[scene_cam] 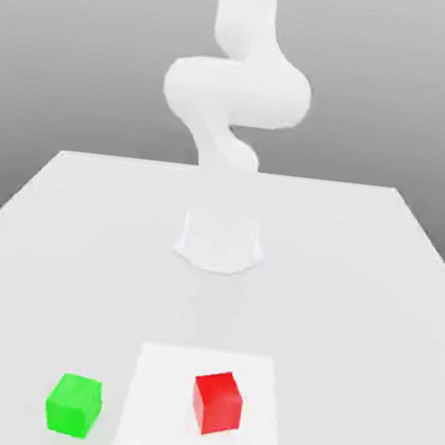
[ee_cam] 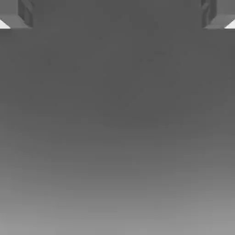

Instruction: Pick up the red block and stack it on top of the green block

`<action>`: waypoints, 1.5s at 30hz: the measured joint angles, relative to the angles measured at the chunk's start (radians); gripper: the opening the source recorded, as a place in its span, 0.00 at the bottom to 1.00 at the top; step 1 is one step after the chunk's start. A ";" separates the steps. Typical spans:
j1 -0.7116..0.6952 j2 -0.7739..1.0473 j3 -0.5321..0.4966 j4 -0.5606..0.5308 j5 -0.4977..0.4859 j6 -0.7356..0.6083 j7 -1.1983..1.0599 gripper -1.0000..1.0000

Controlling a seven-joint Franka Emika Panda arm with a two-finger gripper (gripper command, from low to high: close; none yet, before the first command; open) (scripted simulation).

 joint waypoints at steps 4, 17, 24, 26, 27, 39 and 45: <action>0.027 0.151 -0.019 -0.059 0.009 0.075 -0.057 0.50; 0.083 0.623 -0.046 -0.242 0.030 0.309 -0.230 0.50; 0.084 0.875 -0.040 -0.300 0.023 0.462 -0.286 0.50; 0.079 0.948 -0.032 -0.292 0.034 0.522 -0.295 0.50; 0.074 0.984 -0.026 -0.286 0.039 0.552 -0.299 0.50; 0.075 0.885 -0.031 -0.301 0.019 0.468 -0.284 0.00; -0.055 0.806 -0.158 -0.225 0.031 0.310 -0.155 0.00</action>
